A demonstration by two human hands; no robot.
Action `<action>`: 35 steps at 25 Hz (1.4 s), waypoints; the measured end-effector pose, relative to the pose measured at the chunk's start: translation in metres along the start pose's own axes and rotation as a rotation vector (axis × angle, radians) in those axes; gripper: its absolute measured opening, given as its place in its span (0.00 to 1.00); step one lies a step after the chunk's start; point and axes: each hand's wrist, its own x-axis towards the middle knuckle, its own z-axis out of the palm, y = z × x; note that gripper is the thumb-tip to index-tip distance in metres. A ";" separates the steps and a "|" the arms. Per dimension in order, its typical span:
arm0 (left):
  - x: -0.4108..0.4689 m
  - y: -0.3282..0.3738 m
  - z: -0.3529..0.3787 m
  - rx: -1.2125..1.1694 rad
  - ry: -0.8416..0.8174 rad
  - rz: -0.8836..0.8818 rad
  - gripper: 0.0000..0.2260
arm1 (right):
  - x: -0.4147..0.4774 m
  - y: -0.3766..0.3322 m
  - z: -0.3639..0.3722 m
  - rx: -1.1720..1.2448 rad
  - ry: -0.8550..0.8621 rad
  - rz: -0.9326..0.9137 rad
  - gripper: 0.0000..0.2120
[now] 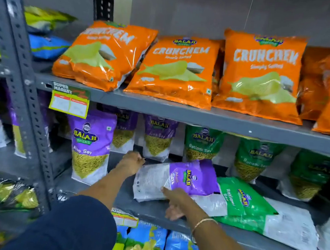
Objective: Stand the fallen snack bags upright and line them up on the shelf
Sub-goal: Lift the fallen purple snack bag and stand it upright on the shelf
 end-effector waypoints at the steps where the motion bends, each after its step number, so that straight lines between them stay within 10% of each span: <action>1: 0.012 -0.007 0.006 -0.015 -0.086 -0.001 0.17 | 0.012 0.004 0.011 0.062 -0.002 0.087 0.31; 8: 0.058 -0.013 0.032 0.016 -0.578 0.048 0.05 | 0.044 0.012 0.036 0.822 0.169 -0.030 0.13; 10: 0.068 -0.024 0.033 -0.054 -0.620 0.005 0.31 | 0.054 0.011 0.041 0.830 0.223 -0.106 0.16; 18: 0.068 -0.066 0.024 -0.354 -0.541 -0.089 0.48 | 0.078 -0.022 0.026 0.368 0.158 -0.487 0.23; 23: 0.047 -0.063 0.038 -0.495 -0.317 -0.038 0.43 | 0.094 -0.036 0.010 0.051 0.179 -0.442 0.29; 27: 0.048 -0.069 0.029 -0.386 -0.525 -0.013 0.38 | 0.082 -0.040 0.009 -0.241 0.320 -0.276 0.38; 31: 0.048 -0.066 0.007 -0.343 -0.590 -0.148 0.13 | 0.092 -0.038 0.017 -0.161 0.291 -0.193 0.19; 35: 0.049 -0.066 0.013 -0.589 -0.392 -0.116 0.23 | 0.088 -0.035 0.018 -0.349 0.054 -0.267 0.21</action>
